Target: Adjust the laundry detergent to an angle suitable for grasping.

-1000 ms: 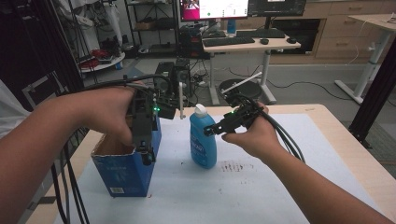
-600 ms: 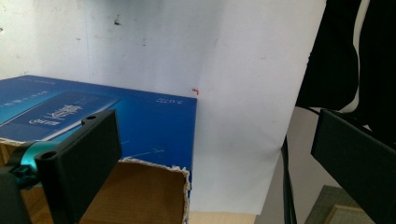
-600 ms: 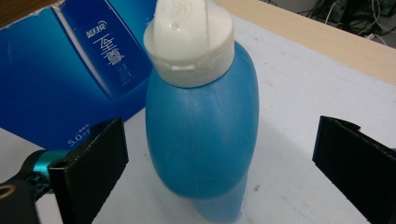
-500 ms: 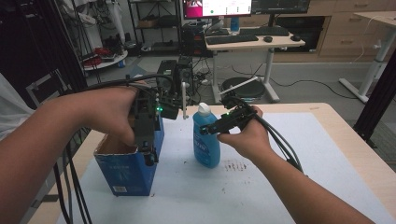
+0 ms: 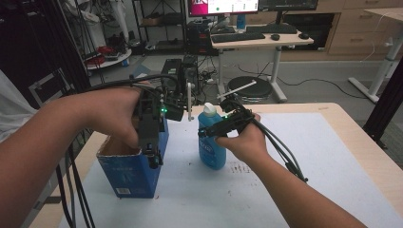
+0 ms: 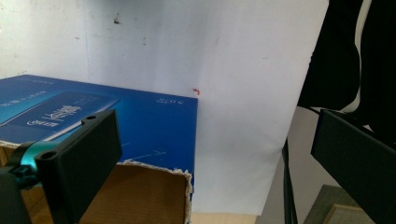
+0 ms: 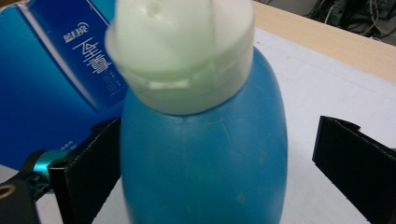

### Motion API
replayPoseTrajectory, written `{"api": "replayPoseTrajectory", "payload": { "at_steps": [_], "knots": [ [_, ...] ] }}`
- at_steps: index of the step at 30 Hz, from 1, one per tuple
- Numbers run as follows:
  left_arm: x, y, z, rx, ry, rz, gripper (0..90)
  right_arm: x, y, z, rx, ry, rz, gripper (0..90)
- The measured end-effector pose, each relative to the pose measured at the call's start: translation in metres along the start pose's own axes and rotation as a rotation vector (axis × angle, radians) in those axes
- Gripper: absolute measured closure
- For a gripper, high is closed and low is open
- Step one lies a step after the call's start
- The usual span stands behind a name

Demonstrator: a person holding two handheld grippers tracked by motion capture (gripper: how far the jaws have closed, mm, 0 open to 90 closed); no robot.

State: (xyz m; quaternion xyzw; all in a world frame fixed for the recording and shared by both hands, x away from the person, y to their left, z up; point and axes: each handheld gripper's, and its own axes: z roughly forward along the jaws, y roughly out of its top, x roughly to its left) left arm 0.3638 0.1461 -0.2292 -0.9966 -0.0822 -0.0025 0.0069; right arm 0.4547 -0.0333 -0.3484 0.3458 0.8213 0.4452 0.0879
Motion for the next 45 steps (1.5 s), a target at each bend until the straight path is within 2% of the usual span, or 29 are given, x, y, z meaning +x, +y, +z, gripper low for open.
{"api": "replayPoseTrajectory", "payload": {
  "at_steps": [4, 13, 28, 36, 45],
  "knots": [
    [0.001, 0.002, 0.002, 0.005, -0.003, 0.001, 1.6, -0.003, 0.0, 0.003, -0.009, 0.003, 0.015, 2.3],
    [0.001, 0.003, 0.001, 0.004, 0.004, 0.002, 1.7, 0.001, 0.003, 0.009, -0.012, 0.011, 0.003, 2.5],
    [0.001, 0.002, 0.0, -0.002, 0.018, 0.005, 1.7, 0.003, 0.005, 0.014, 0.022, 0.004, -0.009, 4.5],
    [0.001, 0.002, 0.001, 0.001, 0.017, 0.005, 1.7, 0.003, 0.005, 0.014, 0.025, 0.001, -0.016, 11.8],
    [0.002, 0.002, 0.003, 0.005, 0.015, 0.004, 1.7, 0.002, 0.004, 0.014, 0.031, -0.003, -0.019, 14.6]
  ]
}}
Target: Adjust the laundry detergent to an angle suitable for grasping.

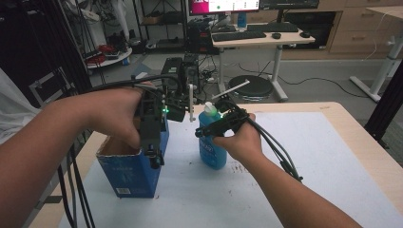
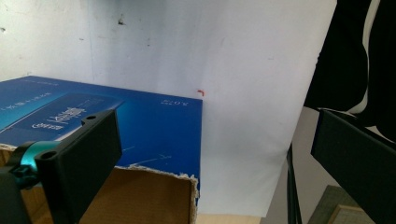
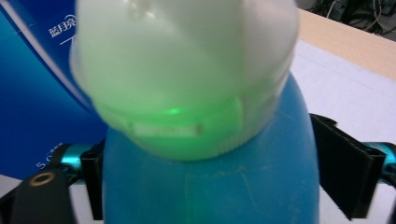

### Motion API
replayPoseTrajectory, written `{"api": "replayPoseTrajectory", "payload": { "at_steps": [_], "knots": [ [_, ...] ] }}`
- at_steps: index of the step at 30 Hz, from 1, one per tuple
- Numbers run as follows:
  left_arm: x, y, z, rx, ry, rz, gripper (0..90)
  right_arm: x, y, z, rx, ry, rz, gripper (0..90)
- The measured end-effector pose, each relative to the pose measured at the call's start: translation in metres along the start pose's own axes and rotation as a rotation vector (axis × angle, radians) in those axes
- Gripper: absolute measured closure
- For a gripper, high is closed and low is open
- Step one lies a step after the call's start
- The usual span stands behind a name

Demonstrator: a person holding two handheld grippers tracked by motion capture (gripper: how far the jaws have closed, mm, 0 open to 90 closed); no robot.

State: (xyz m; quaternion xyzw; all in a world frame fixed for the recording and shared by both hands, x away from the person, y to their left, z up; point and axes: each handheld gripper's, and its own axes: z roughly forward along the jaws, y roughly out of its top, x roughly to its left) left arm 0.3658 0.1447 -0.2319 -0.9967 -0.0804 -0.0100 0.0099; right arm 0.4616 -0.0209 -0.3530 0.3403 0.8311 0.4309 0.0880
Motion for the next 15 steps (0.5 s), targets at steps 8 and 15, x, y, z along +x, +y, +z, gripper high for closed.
{"api": "replayPoseTrajectory", "payload": {
  "at_steps": [8, 15],
  "knots": [
    [0.0007, -0.0009, -0.0001, -0.002, -0.002, -0.001, 1.6, 0.0009, -0.0003, 0.0004, -0.004, -0.008, -0.016, 17.6],
    [0.0009, -0.0027, -0.0006, -0.007, -0.003, -0.004, 1.7, 0.0021, -0.0003, -0.0003, -0.025, 0.006, -0.032, 25.9]
  ]
}}
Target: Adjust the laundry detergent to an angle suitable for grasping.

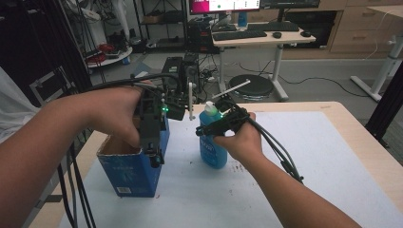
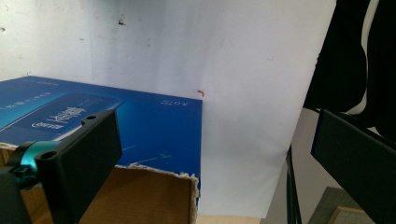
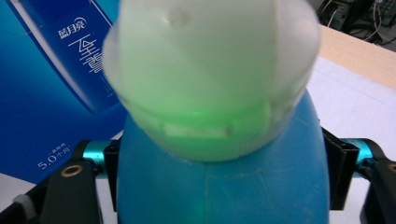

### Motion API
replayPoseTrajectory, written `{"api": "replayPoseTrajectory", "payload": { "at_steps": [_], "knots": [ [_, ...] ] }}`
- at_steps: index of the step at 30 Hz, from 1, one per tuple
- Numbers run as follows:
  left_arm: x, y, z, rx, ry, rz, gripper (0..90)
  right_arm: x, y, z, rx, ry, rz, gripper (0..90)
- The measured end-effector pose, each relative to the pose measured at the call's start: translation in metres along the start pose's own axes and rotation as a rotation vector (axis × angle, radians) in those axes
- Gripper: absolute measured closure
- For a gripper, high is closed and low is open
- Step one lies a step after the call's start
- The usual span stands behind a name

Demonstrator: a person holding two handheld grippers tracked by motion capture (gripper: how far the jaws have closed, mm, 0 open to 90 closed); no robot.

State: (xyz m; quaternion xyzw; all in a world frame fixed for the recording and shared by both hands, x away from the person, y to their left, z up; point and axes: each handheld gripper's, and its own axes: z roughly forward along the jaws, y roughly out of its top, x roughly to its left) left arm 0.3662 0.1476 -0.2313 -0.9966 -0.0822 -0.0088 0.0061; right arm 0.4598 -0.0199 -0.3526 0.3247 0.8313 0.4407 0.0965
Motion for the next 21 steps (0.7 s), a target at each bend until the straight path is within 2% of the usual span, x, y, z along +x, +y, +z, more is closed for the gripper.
{"api": "replayPoseTrajectory", "payload": {
  "at_steps": [3, 7, 21],
  "knots": [
    [0.0004, -0.0008, 0.0001, 0.003, -0.001, -0.001, 1.7, 0.0002, -0.0003, 0.0005, 0.002, -0.002, -0.003, 26.4],
    [0.0011, -0.0013, 0.001, 0.006, -0.002, -0.002, 1.7, 0.0001, -0.0003, -0.001, -0.006, 0.006, -0.008, 31.5],
    [0.0028, -0.0021, 0.0022, 0.003, 0.001, -0.01, 1.7, 0.002, -0.0009, -0.0005, 0.005, 0.003, -0.027, 36.8]
  ]
}}
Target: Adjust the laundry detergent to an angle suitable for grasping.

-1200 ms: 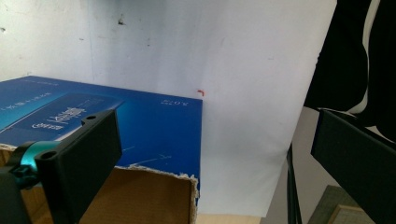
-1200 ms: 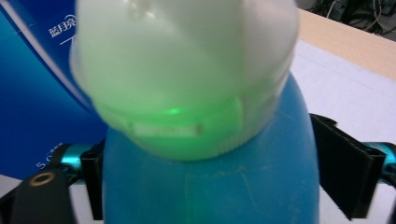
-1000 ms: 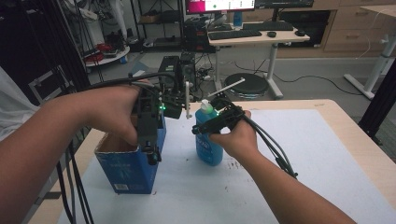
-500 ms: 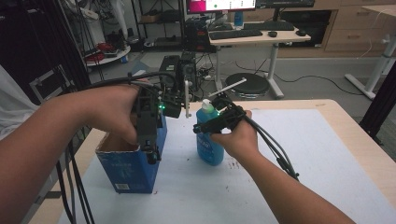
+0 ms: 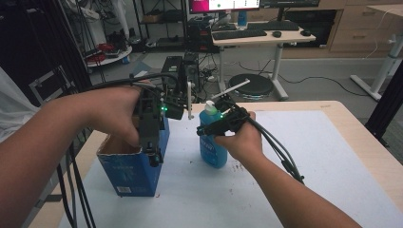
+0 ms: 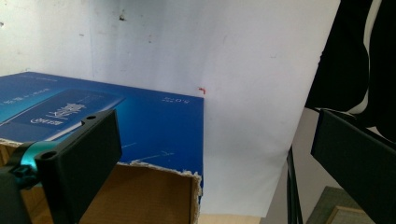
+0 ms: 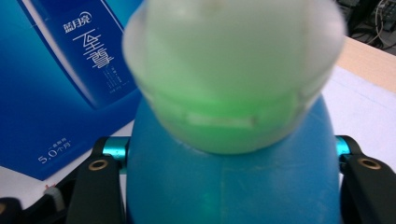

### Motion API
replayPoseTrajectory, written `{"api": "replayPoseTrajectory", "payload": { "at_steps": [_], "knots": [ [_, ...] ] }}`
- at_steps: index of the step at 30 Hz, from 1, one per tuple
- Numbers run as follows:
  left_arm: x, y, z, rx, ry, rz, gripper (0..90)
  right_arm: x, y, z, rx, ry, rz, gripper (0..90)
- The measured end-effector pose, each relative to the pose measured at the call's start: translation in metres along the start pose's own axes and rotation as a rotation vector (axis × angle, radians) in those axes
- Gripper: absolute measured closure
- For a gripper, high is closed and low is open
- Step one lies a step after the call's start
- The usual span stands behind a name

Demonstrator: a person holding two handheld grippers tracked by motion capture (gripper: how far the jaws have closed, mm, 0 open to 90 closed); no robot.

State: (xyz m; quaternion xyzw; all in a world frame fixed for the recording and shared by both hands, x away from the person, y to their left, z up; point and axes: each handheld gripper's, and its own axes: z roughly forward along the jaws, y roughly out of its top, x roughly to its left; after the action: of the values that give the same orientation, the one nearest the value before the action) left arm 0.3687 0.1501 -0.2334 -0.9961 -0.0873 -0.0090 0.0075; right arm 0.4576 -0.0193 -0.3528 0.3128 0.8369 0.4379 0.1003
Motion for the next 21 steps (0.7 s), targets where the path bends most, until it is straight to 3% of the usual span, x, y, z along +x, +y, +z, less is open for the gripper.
{"api": "replayPoseTrajectory", "payload": {
  "at_steps": [9, 13, 14, 16, 21],
  "knots": [
    [0.001, -0.001, 0.0, 0.004, 0.0, -0.004, 1.7, 0.003, 0.0, 0.0, -0.003, -0.03, -0.015, 38.6],
    [0.0, -0.001, 0.0, 0.001, 0.001, -0.004, 1.7, 0.005, 0.0, 0.0, -0.002, -0.053, -0.026, 39.7],
    [0.0, 0.0, 0.0, 0.0, 0.0, -0.001, 1.7, 0.008, 0.0, 0.0, 0.0, -0.082, -0.053, 41.4],
    [0.0, 0.0, 0.0, 0.001, 0.001, -0.003, 1.7, 0.01, -0.001, 0.001, 0.0, -0.096, -0.065, 42.0],
    [0.001, 0.001, 0.001, 0.005, -0.001, 0.002, 1.7, 0.011, -0.001, 0.0, -0.003, -0.117, -0.068, 43.2]
  ]
}}
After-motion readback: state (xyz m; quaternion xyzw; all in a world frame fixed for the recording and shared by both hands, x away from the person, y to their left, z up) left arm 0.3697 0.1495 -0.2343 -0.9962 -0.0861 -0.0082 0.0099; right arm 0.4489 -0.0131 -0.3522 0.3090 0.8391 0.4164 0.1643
